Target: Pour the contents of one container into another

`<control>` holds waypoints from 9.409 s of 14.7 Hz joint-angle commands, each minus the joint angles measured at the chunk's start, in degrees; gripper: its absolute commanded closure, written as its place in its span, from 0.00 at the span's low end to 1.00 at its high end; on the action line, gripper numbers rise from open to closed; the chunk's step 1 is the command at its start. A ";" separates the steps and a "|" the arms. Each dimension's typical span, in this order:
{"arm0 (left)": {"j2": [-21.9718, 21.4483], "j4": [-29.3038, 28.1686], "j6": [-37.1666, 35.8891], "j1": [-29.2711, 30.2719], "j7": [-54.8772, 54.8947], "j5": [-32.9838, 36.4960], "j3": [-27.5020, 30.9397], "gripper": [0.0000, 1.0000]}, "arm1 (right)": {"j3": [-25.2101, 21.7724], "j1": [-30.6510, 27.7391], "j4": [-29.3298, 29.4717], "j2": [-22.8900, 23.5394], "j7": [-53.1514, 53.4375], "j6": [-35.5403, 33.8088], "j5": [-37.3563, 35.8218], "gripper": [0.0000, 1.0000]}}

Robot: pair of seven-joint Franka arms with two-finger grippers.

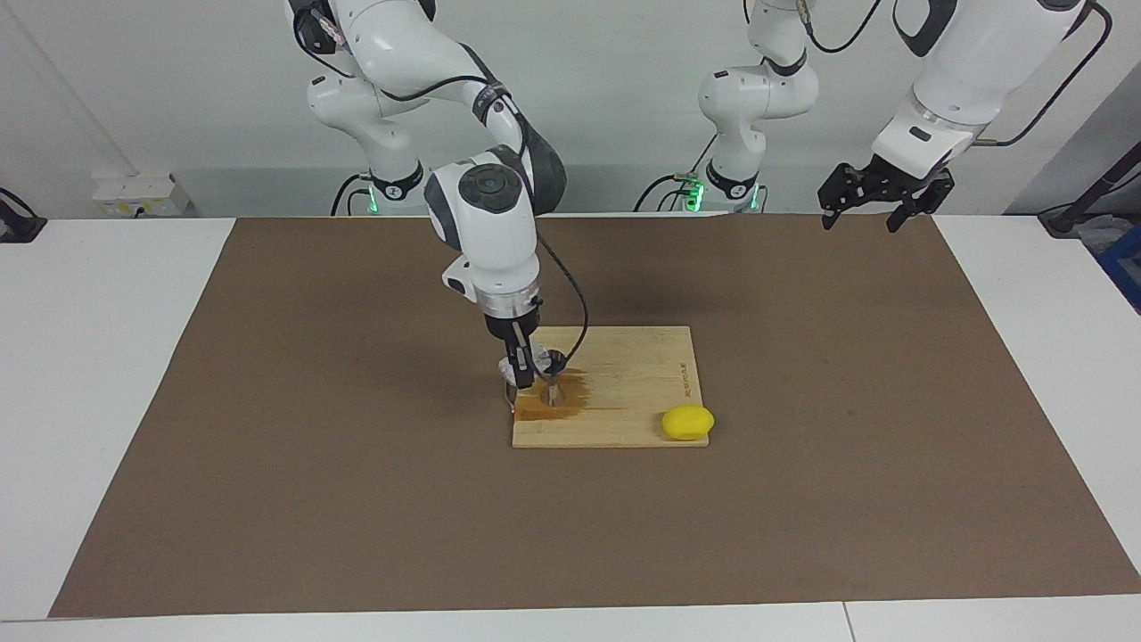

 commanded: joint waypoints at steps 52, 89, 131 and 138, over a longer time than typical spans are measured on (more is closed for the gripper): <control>-1.36 -0.93 -0.65 -0.63 0.11 1.03 0.63 0.00 | 0.41 2.89 4.16 0.56 0.74 -3.56 -10.69 1.00; -1.36 -0.93 -0.65 -0.71 0.11 1.03 0.63 0.00 | 0.33 -22.33 -30.02 -9.89 -26.48 18.33 51.91 1.00; -1.36 -0.93 -0.65 -0.63 0.02 1.03 0.63 0.00 | 0.24 -31.06 -31.17 -19.82 -89.61 -4.35 11.40 0.00; -1.36 -0.93 -0.65 -0.71 0.11 1.03 0.63 0.00 | 0.41 -22.96 -20.92 -24.40 -89.87 -14.51 4.63 0.00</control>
